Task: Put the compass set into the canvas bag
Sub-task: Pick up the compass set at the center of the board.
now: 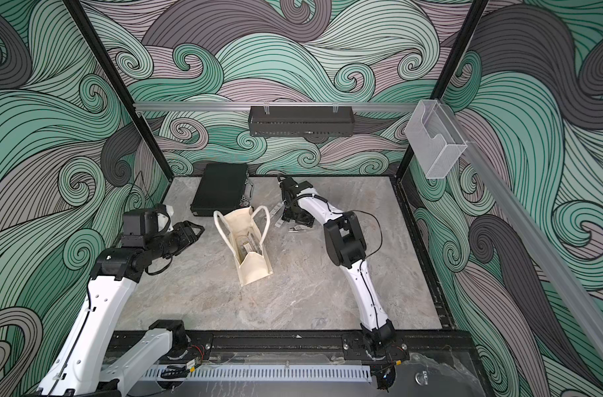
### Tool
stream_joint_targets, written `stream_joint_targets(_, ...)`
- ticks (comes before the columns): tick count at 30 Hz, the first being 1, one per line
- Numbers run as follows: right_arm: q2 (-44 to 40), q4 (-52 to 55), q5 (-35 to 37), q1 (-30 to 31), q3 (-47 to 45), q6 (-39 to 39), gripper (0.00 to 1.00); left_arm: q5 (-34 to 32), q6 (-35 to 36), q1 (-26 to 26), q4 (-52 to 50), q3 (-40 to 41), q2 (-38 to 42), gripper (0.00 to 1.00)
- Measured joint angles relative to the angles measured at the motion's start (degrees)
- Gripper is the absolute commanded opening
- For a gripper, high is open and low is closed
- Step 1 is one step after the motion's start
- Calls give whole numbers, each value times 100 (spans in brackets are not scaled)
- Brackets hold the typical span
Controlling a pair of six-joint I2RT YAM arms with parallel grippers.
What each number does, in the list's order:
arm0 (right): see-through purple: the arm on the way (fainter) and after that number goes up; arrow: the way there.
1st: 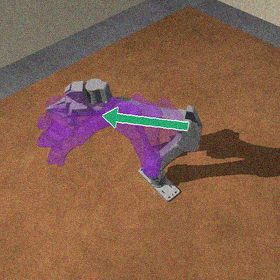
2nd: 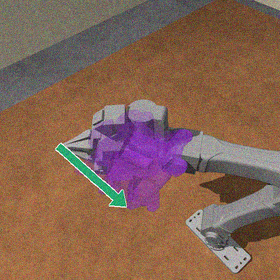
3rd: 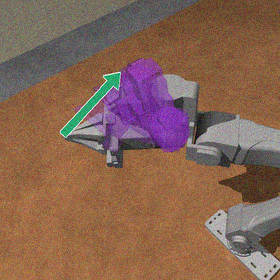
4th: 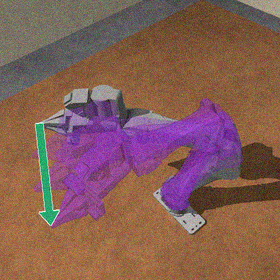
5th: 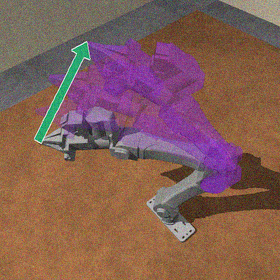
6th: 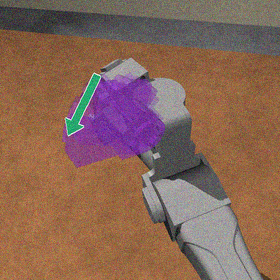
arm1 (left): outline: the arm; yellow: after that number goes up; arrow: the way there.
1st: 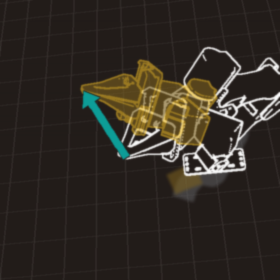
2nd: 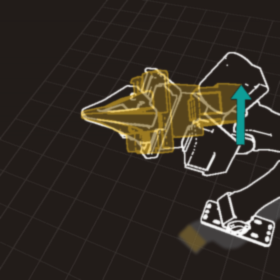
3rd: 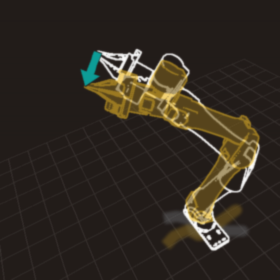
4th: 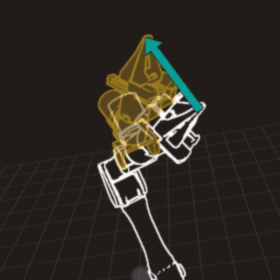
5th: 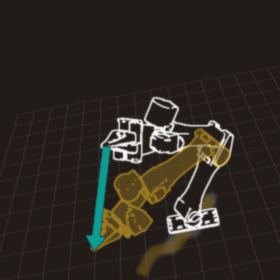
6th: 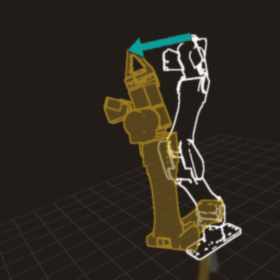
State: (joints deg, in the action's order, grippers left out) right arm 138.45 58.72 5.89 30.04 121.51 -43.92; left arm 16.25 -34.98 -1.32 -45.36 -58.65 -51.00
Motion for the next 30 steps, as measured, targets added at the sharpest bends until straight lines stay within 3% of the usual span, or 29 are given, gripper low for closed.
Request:
stream_joint_targets(21,87,516,243,98,-133,-22,87,0,0,0,0,0,0,57)
stream_joint_targets(30,-133,326,293,105,-549,0,81,-2,0,0,0,0,0,57)
